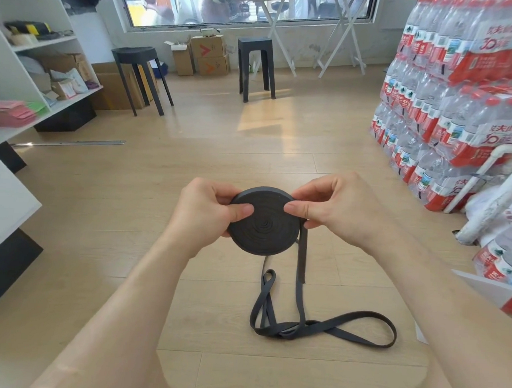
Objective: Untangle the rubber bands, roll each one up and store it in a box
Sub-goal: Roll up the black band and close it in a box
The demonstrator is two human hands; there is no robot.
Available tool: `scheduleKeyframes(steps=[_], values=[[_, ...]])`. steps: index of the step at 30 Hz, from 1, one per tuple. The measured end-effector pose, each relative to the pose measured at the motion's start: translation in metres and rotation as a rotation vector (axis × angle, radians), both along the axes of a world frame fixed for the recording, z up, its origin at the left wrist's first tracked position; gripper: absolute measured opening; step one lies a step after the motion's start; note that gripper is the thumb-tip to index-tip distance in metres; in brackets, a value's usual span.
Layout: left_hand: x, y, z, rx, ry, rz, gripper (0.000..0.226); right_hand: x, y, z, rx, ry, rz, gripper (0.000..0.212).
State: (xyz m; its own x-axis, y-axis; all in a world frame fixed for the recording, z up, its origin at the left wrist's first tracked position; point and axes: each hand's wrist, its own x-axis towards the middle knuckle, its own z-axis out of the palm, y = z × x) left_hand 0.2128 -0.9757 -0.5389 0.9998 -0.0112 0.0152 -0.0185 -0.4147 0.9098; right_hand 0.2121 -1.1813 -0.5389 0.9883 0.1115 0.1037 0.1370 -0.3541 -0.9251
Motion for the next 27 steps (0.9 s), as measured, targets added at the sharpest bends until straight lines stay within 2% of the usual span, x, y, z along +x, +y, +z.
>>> scheduleKeyframes(steps=[7,11,13,18,22,25,27], values=[[-0.001,0.000,0.001,-0.161,0.028,0.074,0.017,0.002,-0.002,-0.006,0.237,0.195,0.054,0.016],[0.001,-0.002,0.000,-0.226,0.044,0.126,0.010,0.004,0.007,-0.010,0.191,0.009,-0.156,0.013],[0.001,-0.001,0.001,-0.246,0.050,0.140,0.012,0.003,0.010,-0.011,0.193,-0.046,-0.181,0.013],[0.000,0.000,0.002,-0.271,0.067,0.155,0.012,0.003,0.007,-0.011,0.183,0.006,-0.087,0.024],[-0.001,-0.001,0.002,-0.284,0.058,0.166,0.012,0.005,0.008,-0.013,0.175,0.052,-0.109,0.030],[-0.001,-0.002,0.001,-0.295,0.072,0.170,0.011,0.004,0.008,-0.011,0.220,0.079,-0.100,0.025],[-0.001,-0.002,0.000,-0.260,0.125,0.134,0.011,0.002,0.009,-0.009,0.082,-0.003,-0.104,0.018]])
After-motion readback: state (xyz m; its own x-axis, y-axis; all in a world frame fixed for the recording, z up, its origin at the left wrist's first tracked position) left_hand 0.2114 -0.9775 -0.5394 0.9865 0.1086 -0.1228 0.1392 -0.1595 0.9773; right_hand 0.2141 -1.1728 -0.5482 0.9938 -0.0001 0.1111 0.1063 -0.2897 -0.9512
